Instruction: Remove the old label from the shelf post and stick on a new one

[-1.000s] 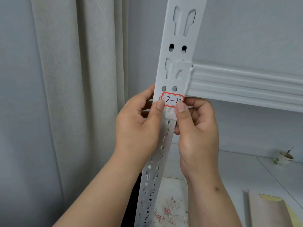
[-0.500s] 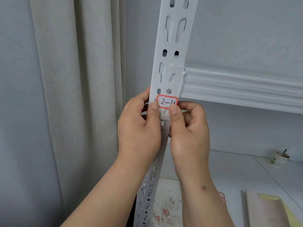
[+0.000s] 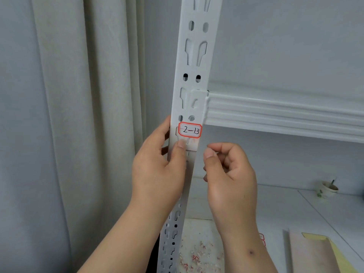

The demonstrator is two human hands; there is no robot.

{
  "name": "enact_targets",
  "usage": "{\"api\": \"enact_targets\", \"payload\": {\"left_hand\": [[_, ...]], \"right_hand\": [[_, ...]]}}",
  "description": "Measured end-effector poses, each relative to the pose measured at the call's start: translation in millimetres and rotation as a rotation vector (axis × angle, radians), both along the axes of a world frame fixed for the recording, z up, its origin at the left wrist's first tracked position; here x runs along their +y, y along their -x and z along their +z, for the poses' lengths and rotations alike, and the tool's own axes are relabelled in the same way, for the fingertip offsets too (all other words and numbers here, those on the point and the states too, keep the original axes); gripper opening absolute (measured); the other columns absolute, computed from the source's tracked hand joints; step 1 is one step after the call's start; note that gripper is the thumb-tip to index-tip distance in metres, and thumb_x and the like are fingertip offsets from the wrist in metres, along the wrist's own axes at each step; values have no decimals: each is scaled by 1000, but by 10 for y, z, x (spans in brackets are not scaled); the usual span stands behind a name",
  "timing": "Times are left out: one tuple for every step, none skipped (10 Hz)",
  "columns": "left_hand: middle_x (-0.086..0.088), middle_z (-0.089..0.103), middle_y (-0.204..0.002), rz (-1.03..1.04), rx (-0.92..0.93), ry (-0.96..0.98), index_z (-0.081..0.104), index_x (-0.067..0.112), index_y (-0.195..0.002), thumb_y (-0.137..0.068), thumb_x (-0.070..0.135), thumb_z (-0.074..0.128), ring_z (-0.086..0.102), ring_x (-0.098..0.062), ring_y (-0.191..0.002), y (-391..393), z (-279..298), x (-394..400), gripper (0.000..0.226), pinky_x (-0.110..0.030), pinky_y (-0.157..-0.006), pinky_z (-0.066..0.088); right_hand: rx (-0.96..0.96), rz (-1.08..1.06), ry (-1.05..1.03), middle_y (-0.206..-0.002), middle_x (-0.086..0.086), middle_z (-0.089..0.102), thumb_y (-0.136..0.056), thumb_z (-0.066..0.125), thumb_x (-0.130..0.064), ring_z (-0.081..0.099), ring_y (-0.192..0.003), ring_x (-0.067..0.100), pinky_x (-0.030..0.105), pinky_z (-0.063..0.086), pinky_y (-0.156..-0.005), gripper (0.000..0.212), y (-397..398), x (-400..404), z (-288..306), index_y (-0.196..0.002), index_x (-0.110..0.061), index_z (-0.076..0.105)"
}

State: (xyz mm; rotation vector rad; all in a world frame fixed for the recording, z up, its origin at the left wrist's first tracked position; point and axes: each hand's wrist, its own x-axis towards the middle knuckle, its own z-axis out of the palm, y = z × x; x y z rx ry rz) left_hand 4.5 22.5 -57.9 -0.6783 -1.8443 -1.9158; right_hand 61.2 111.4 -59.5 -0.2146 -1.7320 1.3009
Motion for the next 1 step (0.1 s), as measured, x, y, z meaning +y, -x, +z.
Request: {"api": "enact_targets", "payload": {"left_hand": [[18,66,-123,67,18,-90,59,44,-121,-96,17,61,64,-7,-115,-1,16,-19,37,-26,-96,51]], "right_hand": [[59,-21,14,-69,-10,64,-90,59,-22,54,-55,3,15,46,-54,16,-115,5,54,-76,-29,61]]}}
